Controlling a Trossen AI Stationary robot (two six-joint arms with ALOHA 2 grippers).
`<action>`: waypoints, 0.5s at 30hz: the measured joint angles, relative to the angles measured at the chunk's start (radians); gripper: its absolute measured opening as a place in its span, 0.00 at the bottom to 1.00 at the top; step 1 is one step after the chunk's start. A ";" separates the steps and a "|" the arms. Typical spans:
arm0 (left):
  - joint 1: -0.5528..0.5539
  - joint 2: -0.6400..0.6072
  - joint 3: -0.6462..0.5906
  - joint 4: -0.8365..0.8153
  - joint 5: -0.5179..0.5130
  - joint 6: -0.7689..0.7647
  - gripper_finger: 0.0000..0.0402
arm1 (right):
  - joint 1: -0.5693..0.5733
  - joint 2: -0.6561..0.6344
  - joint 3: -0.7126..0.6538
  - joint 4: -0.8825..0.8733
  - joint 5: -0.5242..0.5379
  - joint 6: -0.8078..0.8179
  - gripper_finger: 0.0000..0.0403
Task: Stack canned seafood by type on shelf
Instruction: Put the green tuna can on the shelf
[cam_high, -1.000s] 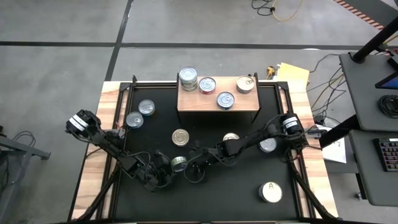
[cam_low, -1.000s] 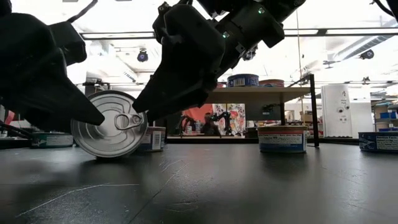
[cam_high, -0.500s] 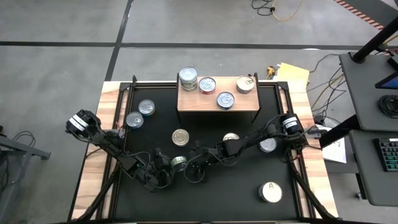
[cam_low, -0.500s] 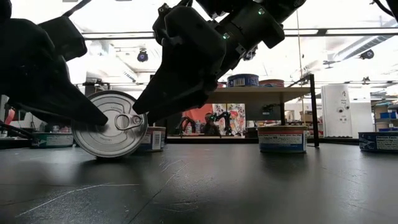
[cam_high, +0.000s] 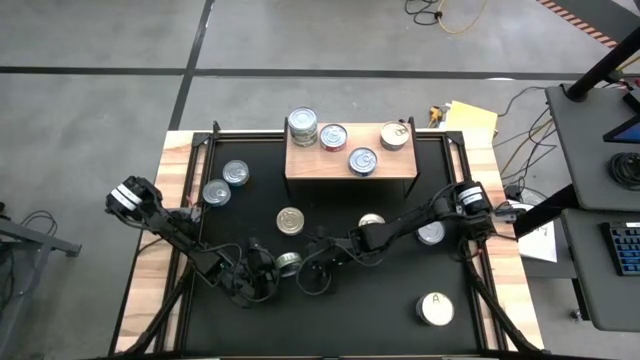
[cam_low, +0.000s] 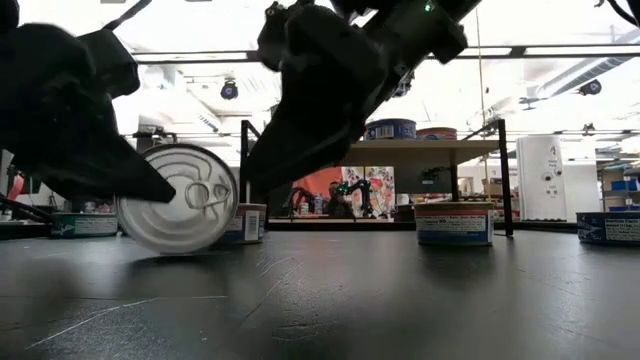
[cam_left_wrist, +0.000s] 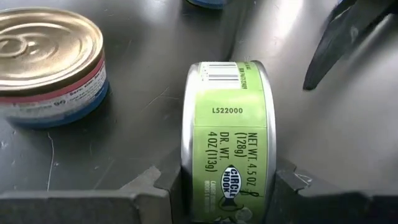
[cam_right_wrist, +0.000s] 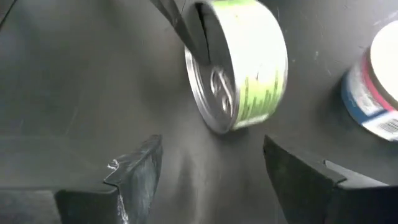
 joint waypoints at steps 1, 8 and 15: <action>-0.001 -0.005 0.000 0.000 -0.014 -0.024 0.30 | 0.000 -0.010 0.000 -0.019 0.000 0.003 0.65; -0.001 -0.115 0.000 0.005 -0.041 -0.130 0.30 | 0.053 -0.103 -0.012 -0.178 0.200 -0.010 0.59; 0.005 -0.310 0.000 0.008 -0.027 -0.175 0.30 | 0.179 -0.214 -0.079 -0.171 0.465 -0.095 0.56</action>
